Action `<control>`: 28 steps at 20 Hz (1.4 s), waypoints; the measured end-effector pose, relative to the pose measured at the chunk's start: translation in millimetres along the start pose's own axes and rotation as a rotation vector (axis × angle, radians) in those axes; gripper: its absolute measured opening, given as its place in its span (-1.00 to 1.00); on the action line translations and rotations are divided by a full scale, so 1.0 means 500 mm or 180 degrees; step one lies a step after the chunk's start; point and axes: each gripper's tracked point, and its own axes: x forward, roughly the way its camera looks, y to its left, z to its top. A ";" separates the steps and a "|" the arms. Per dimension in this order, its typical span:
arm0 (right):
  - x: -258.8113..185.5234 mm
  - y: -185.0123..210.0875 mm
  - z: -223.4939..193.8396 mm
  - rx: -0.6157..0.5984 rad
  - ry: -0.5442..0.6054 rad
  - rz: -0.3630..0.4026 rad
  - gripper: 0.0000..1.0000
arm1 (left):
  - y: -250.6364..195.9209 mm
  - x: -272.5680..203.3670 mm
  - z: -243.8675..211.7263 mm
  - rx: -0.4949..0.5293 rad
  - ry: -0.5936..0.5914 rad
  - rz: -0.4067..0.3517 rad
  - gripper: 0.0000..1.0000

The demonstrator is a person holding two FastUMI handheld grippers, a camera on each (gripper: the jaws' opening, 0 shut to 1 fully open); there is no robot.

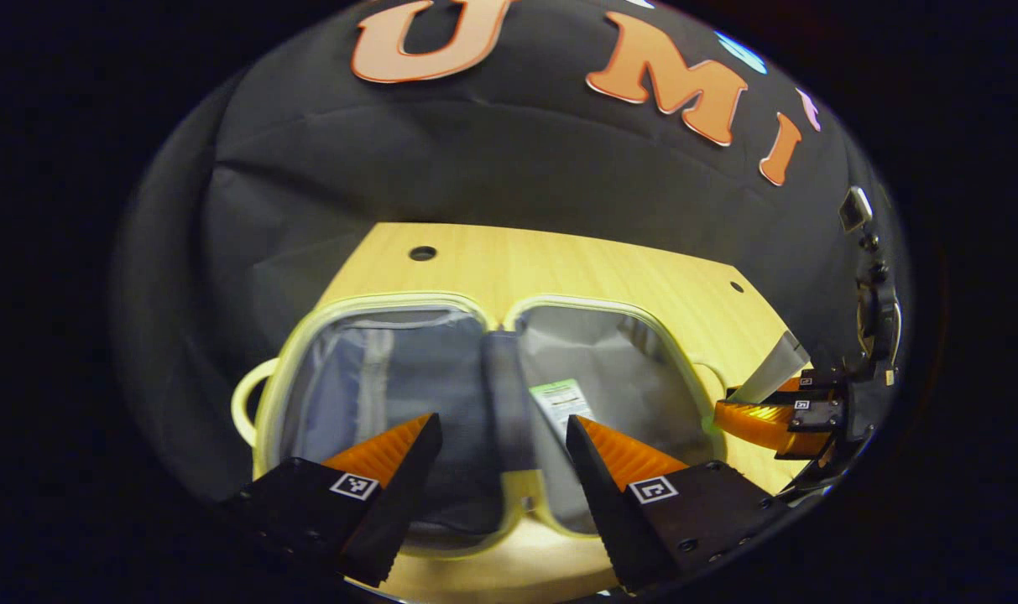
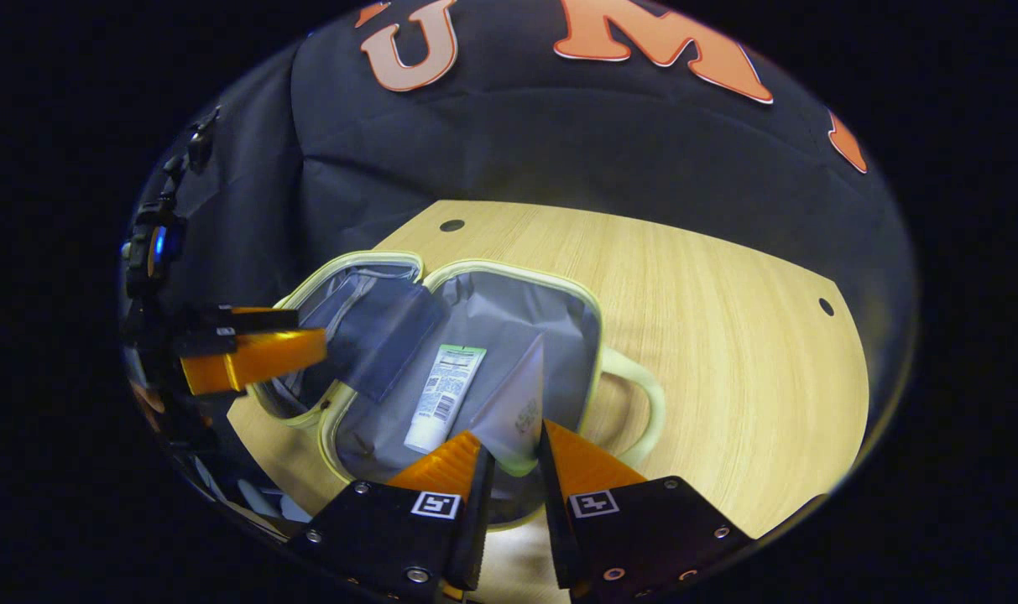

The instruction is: First open the suitcase, pack the skin care products into it, and then close the suitcase.

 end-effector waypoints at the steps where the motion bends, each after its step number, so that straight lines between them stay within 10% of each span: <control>1: 0.010 0.004 -0.003 -0.0032 0.0030 0.0002 -0.33 | 0.048 -0.013 0.000 -0.0042 -0.0019 0.0112 0.94; 12: 0.097 0.009 -0.090 -0.0076 0.0698 -0.0168 -0.40 | 0.450 -0.064 -0.094 -0.0620 0.0068 0.0990 0.86; 28: -0.041 -0.068 0.039 0.0312 -0.0053 -0.0404 -0.05 | 0.525 0.042 -0.118 -0.1054 0.0368 0.0614 0.73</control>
